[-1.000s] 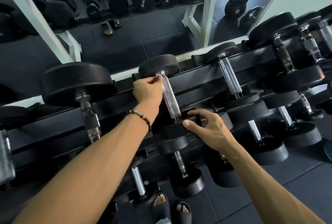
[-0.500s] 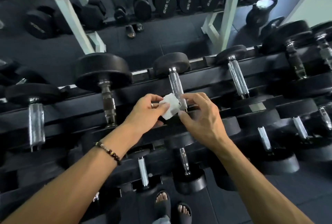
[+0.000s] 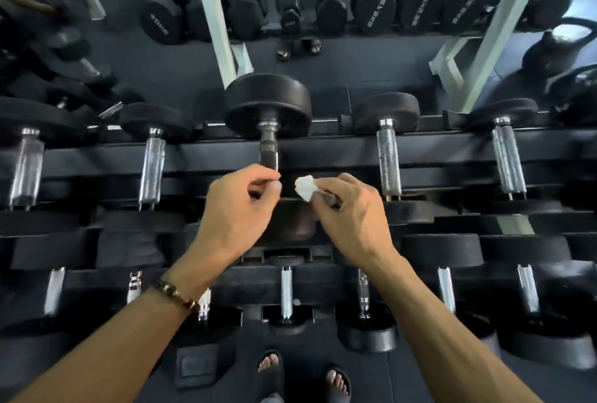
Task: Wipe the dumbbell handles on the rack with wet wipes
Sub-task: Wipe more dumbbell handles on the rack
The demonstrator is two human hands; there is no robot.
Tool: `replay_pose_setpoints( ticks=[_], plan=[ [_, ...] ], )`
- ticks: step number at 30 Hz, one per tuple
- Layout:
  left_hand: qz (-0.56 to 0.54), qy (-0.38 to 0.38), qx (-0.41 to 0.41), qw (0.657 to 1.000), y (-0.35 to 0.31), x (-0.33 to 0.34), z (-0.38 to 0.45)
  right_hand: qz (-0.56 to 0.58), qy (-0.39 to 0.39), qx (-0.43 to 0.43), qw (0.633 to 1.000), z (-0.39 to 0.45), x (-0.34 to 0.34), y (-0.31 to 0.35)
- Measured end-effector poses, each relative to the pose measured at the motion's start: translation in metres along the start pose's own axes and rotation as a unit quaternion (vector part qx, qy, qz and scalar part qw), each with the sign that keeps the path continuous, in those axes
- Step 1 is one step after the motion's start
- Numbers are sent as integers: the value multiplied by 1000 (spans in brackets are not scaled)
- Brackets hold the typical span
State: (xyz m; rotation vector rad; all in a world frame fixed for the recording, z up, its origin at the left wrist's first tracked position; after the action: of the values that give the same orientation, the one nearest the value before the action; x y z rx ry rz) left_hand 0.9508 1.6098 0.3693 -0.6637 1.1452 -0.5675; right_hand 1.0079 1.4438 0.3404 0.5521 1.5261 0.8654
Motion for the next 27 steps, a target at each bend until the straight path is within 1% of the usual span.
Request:
replay_pose_setpoints(
  ticks=[1,2,4,6,8,11,14,17,20,22,24,25,27],
  plan=[
    [56,-9,27,998,9,-7,-2,-15,6,4,1000,4,7,2],
    [90,1,40,995,19,-10,-4,-25,10,6,1000,8,13,4],
    [108,44,27,993,43,-10,-8,-30,19,8,999,17,23,9],
    [88,80,8,993,63,-5,-10,-43,31,0,999,29,34,15],
    [42,91,-1,995,75,2,-10,-75,20,-14,997,44,44,20],
    [-31,67,6,997,82,7,-8,-115,-36,-30,992,66,53,31],
    [-58,54,1,997,86,10,-10,-150,-51,-68,985,84,66,48],
    [-64,39,2,997,88,10,-11,-144,-7,-94,985,92,72,51],
    [-72,33,8,997,88,10,-11,-143,87,-130,977,77,68,42],
    [-75,26,13,997,89,11,-11,-149,105,-162,970,67,64,40],
    [-79,15,17,997,89,11,-11,-154,77,-189,967,74,68,45],
    [-80,11,18,997,90,12,-11,-149,41,-195,969,82,72,49],
    [-75,7,19,997,91,12,-12,-129,-23,-167,977,99,78,52]
  ],
)
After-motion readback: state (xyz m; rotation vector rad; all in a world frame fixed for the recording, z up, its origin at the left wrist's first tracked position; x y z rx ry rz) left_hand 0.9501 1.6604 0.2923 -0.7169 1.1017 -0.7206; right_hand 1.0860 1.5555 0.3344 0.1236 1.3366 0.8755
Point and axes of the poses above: each hand's wrist, its own z-axis towards the middle knuckle, its own x-axis out of the palm, y = z × x, the point moved 5 cm from there along z, towards the middle knuckle, and after that the axes turned 15 degrees about x, right-handed, at the moved point
